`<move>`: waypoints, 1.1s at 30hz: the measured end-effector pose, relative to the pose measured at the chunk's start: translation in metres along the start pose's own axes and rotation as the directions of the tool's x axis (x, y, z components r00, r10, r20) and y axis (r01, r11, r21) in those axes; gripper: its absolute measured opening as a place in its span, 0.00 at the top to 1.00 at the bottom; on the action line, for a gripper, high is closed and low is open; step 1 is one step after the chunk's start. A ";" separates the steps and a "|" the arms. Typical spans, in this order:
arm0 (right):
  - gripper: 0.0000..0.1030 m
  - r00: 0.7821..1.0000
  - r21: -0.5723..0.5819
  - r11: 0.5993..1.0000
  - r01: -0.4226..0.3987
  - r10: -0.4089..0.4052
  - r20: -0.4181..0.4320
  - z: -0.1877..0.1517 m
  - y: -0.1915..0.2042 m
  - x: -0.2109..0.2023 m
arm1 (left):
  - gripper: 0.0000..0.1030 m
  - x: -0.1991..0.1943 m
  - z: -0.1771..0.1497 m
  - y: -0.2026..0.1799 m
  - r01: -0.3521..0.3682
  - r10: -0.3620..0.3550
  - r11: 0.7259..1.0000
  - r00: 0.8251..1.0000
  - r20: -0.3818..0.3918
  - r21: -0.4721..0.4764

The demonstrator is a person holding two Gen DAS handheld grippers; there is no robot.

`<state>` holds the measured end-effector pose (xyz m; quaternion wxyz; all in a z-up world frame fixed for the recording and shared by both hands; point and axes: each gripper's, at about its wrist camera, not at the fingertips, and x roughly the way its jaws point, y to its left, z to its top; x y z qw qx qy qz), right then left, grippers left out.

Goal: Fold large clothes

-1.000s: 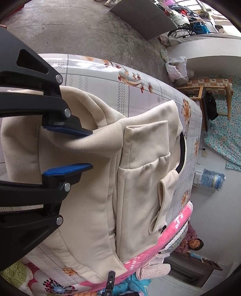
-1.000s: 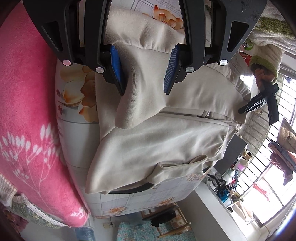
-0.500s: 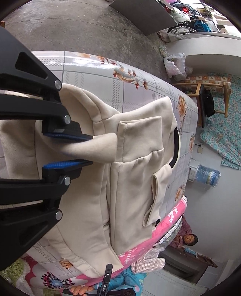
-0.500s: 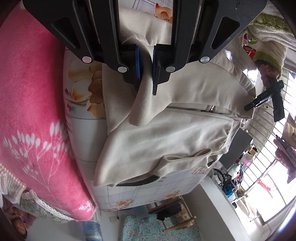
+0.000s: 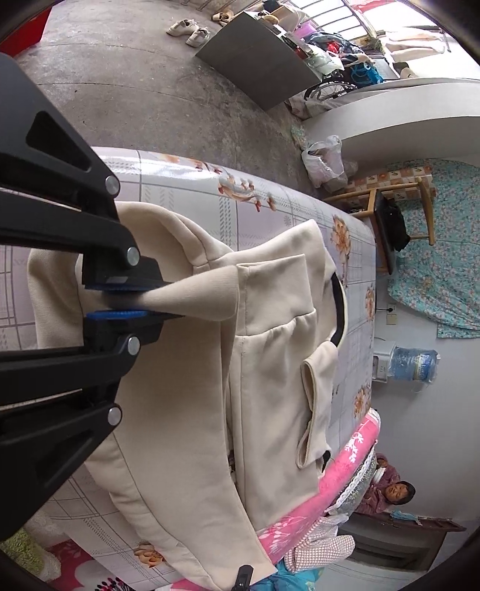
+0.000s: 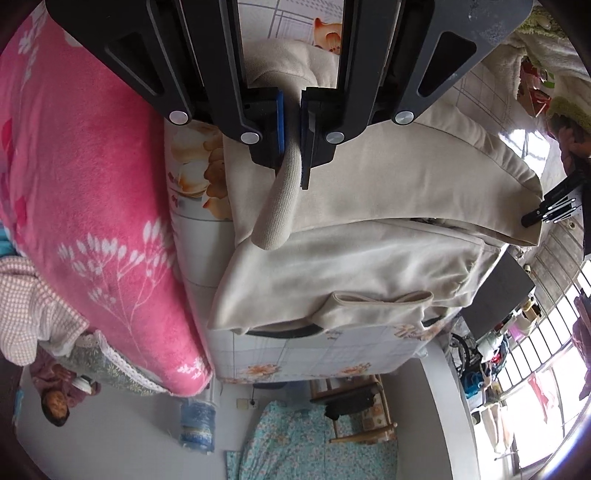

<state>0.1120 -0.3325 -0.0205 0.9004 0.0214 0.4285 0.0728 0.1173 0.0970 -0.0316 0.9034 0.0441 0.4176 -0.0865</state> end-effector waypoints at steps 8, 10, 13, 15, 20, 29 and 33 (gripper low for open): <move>0.96 0.997 -0.014 1.000 0.006 -0.005 0.073 0.004 0.010 -0.011 | 0.93 -0.009 0.007 -0.003 -0.052 0.052 0.999 0.999 0.011 -0.006; 0.96 0.997 -0.019 0.999 0.034 -0.032 0.069 0.005 0.011 -0.006 | 0.93 -0.001 0.008 -0.009 -0.087 0.087 0.996 0.996 0.001 0.013; 0.96 0.995 -0.060 0.995 0.082 -0.078 0.055 0.003 0.017 0.002 | 0.93 0.011 0.008 -0.019 -0.145 0.146 0.988 0.989 -0.011 0.052; 0.95 0.996 -0.076 0.993 0.090 -0.088 0.029 0.000 0.020 0.010 | 0.93 0.019 0.007 -0.024 -0.175 0.177 0.982 0.984 -0.024 0.071; 0.93 0.994 -0.074 0.992 0.107 -0.108 -0.019 -0.004 0.019 0.021 | 0.93 0.030 0.006 -0.026 -0.200 0.203 0.978 0.977 -0.060 0.059; 0.93 0.990 -0.067 0.990 0.128 -0.131 -0.050 -0.006 0.018 0.027 | 0.93 0.033 0.006 -0.028 -0.215 0.219 0.975 0.973 -0.079 0.048; 0.92 0.988 -0.061 0.989 0.136 -0.140 -0.062 -0.005 0.018 0.029 | 0.93 0.034 0.006 -0.026 -0.205 0.207 0.978 0.974 -0.087 0.037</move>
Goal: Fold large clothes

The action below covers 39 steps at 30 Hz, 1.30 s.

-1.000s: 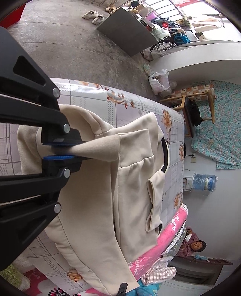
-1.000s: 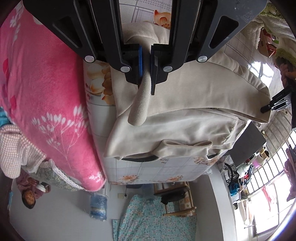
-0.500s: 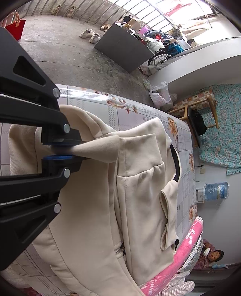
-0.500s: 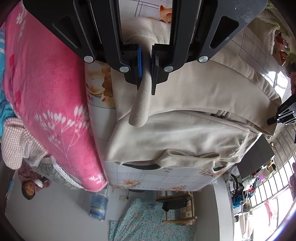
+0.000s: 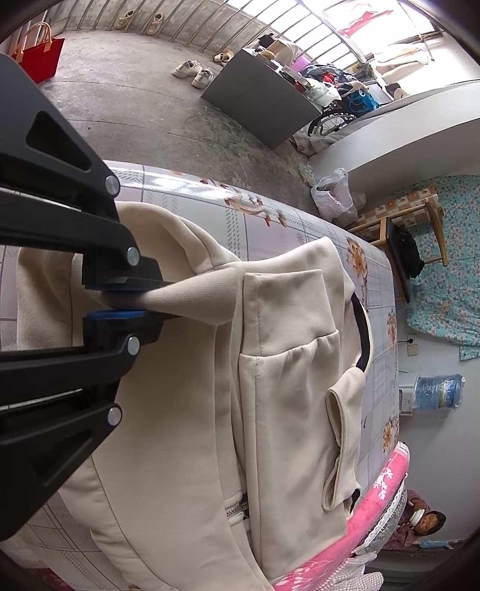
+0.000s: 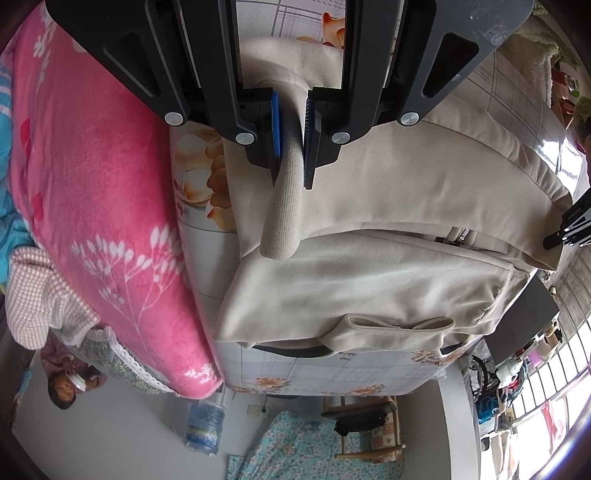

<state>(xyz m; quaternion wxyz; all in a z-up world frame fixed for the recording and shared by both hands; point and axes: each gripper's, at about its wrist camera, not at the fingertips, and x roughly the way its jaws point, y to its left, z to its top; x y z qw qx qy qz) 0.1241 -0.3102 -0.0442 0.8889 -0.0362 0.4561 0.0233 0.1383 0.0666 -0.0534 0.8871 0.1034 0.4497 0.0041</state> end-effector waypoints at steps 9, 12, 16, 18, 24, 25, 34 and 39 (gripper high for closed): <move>0.91 1.000 0.004 1.000 0.019 -0.019 -0.023 0.002 0.001 0.006 | 0.93 0.003 0.001 0.003 0.021 -0.021 1.000 1.000 -0.015 -0.014; 0.91 0.999 0.001 1.000 0.024 -0.024 -0.029 0.003 0.001 0.008 | 0.93 0.003 0.002 0.004 0.026 -0.026 0.999 0.999 -0.020 -0.020; 0.91 0.999 0.000 1.000 0.029 -0.029 -0.037 0.002 0.001 0.009 | 0.93 0.004 0.002 0.004 0.030 -0.030 0.999 0.999 -0.025 -0.026; 0.91 0.999 0.002 0.999 0.032 -0.032 -0.040 0.002 0.000 0.010 | 0.93 0.004 0.002 0.005 0.030 -0.030 0.999 0.999 -0.026 -0.026; 0.91 0.998 0.001 0.999 0.037 -0.037 -0.050 0.002 0.000 0.014 | 0.93 0.005 0.003 0.005 0.034 -0.036 0.999 0.999 -0.033 -0.036; 0.91 0.998 0.000 0.999 0.038 -0.038 -0.052 0.002 0.000 0.014 | 0.93 0.005 0.003 0.005 0.035 -0.036 0.999 0.999 -0.034 -0.037; 0.91 0.996 -0.007 0.999 0.051 -0.052 -0.067 0.002 0.002 0.019 | 0.93 0.009 0.002 0.006 0.045 -0.047 0.998 0.998 -0.041 -0.044; 0.91 0.995 -0.008 0.998 0.057 -0.058 -0.076 0.002 0.002 0.022 | 0.93 0.011 0.002 0.006 0.050 -0.052 0.998 0.998 -0.046 -0.046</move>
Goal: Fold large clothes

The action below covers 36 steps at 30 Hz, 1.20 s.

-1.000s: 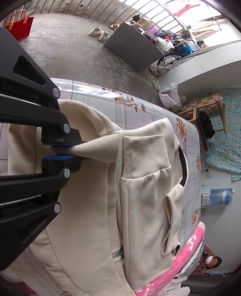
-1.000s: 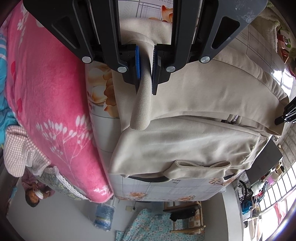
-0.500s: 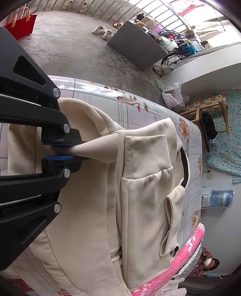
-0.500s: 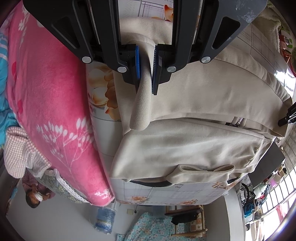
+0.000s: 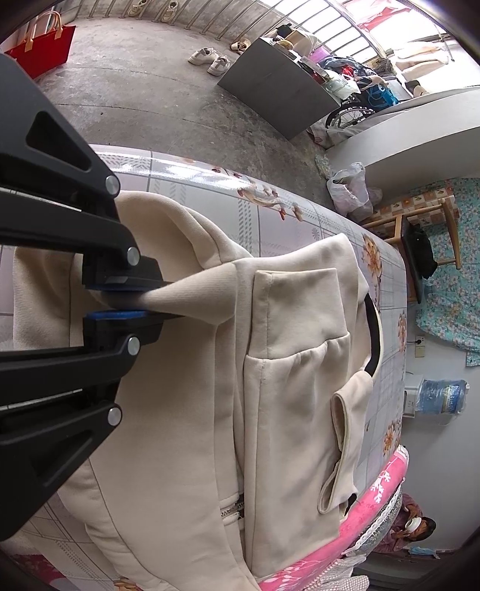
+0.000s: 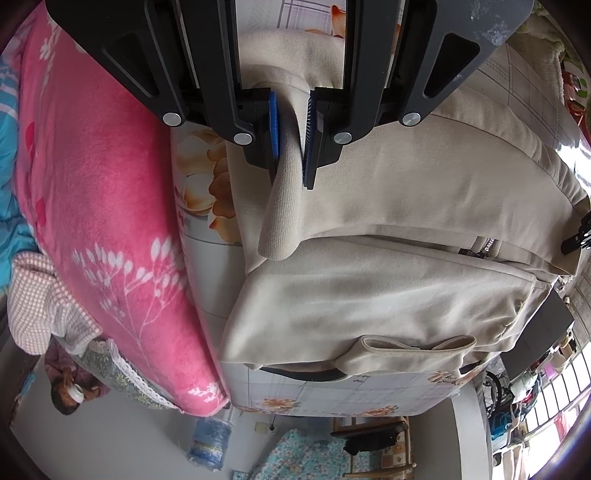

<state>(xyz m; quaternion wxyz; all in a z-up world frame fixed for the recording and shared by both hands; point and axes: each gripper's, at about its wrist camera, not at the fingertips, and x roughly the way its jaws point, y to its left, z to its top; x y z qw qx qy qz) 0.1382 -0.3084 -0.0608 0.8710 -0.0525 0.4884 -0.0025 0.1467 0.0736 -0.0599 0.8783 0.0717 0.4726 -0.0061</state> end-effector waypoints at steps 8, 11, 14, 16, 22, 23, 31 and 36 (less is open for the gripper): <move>0.90 1.000 0.000 1.000 0.008 -0.008 -0.012 0.001 0.000 0.006 | 0.92 0.002 0.000 0.002 0.006 -0.006 1.000 1.000 -0.007 -0.005; 0.90 1.000 -0.002 1.000 0.011 -0.011 -0.015 0.001 0.000 0.007 | 0.92 0.002 0.000 0.002 0.007 -0.007 1.000 1.000 -0.008 -0.006; 0.89 1.000 -0.002 1.000 0.014 -0.014 -0.017 0.001 -0.001 0.009 | 0.92 0.003 0.000 0.002 0.007 -0.007 1.000 1.000 -0.010 -0.007; 0.89 1.000 -0.003 1.000 0.015 -0.015 -0.017 0.001 0.000 0.009 | 0.92 0.003 0.000 0.002 0.008 -0.008 1.000 1.000 -0.010 -0.008; 0.89 1.000 -0.006 1.000 0.017 -0.017 -0.011 0.001 -0.001 0.009 | 0.92 0.004 0.000 0.002 0.007 -0.007 1.000 1.000 -0.012 -0.009; 0.90 1.000 -0.007 1.000 0.019 -0.019 -0.008 0.001 -0.001 0.009 | 0.92 0.004 0.000 0.002 0.007 -0.007 1.000 1.000 -0.012 -0.009; 0.94 0.999 -0.011 1.000 0.029 -0.028 0.023 -0.001 0.000 -0.001 | 0.93 -0.003 0.001 0.003 0.009 -0.009 1.000 1.000 0.009 -0.011; 0.95 0.998 0.009 1.000 0.021 -0.021 0.055 -0.004 -0.001 -0.014 | 0.94 -0.018 0.001 0.002 0.008 -0.008 1.000 0.999 0.040 -0.011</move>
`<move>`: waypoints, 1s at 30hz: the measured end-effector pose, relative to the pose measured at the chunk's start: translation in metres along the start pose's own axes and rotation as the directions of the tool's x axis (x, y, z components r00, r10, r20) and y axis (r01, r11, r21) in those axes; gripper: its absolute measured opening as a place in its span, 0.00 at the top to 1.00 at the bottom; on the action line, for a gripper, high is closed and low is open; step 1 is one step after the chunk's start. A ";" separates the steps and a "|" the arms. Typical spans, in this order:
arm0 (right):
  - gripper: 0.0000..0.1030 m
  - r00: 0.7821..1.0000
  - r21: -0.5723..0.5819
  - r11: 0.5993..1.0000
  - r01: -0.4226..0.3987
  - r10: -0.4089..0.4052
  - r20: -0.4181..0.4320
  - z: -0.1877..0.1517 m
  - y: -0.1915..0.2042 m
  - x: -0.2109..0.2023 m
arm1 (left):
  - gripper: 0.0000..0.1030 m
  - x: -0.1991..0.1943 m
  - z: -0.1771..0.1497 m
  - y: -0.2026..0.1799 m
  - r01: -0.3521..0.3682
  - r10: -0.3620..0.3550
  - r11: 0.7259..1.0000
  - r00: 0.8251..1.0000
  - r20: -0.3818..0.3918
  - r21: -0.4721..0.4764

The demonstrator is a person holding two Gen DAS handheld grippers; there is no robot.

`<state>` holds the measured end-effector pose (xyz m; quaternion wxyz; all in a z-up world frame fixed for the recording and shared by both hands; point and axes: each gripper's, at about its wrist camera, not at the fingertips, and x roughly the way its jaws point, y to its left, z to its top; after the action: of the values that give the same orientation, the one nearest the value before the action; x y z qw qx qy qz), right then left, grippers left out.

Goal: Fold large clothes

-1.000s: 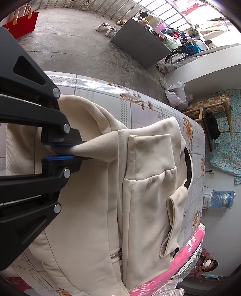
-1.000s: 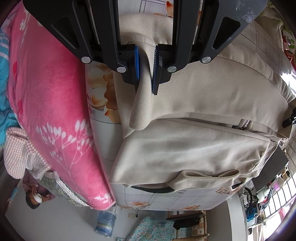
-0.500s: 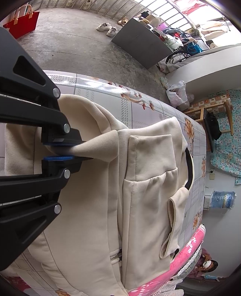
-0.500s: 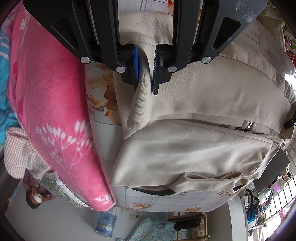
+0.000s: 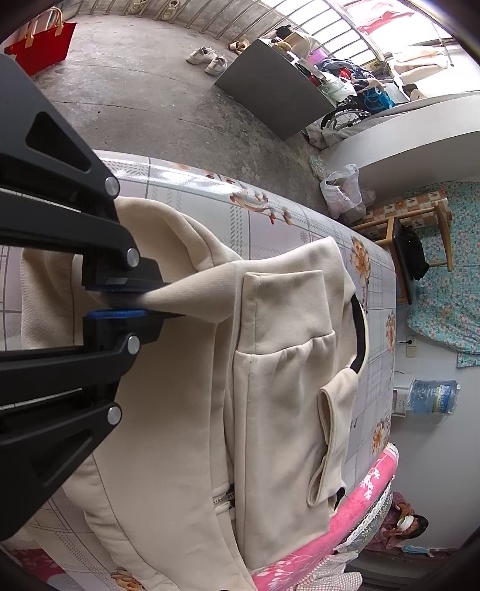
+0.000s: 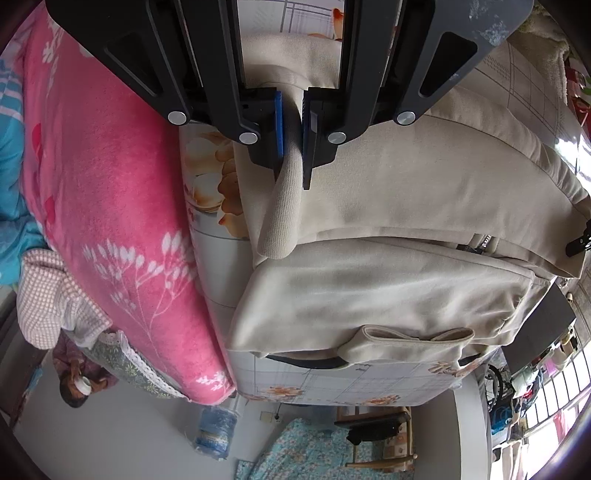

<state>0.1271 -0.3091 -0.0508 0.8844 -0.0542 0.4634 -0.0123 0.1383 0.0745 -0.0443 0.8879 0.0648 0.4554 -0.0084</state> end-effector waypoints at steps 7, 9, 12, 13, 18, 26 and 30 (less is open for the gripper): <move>0.95 0.999 0.023 1.000 -0.013 0.012 0.048 -0.003 -0.003 -0.019 | 0.94 -0.027 0.000 -0.001 -0.007 0.006 1.000 0.999 0.054 0.002; 0.95 0.998 0.029 0.999 -0.018 0.017 0.062 -0.004 -0.004 -0.024 | 0.94 -0.035 0.000 -0.001 -0.009 0.009 1.000 0.997 0.070 0.001; 0.96 0.996 0.042 0.999 -0.026 0.022 0.089 -0.006 -0.006 -0.034 | 0.94 -0.047 0.000 -0.001 -0.008 0.009 1.000 0.995 0.099 -0.005; 0.96 0.995 0.047 0.999 -0.028 0.024 0.099 -0.006 -0.007 -0.038 | 0.94 -0.052 0.001 0.000 -0.008 0.009 1.000 0.994 0.111 -0.008; 0.96 0.987 0.063 0.997 -0.039 0.028 0.158 -0.005 -0.010 -0.059 | 0.95 -0.077 0.008 0.005 0.008 -0.004 1.000 0.984 0.180 -0.018; 0.96 0.957 0.085 0.996 -0.041 0.015 0.289 0.020 -0.018 -0.097 | 0.95 -0.109 0.038 0.010 0.012 -0.014 1.000 0.954 0.300 0.008; 0.96 0.946 0.089 0.995 -0.039 0.008 0.323 0.038 -0.025 -0.098 | 0.95 -0.108 0.061 0.014 0.013 -0.019 1.000 0.945 0.326 0.020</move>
<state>0.1033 -0.3237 0.0531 0.9499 -0.0085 0.3121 -0.0146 0.1259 0.0757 0.0797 0.9502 0.0665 0.3028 -0.0304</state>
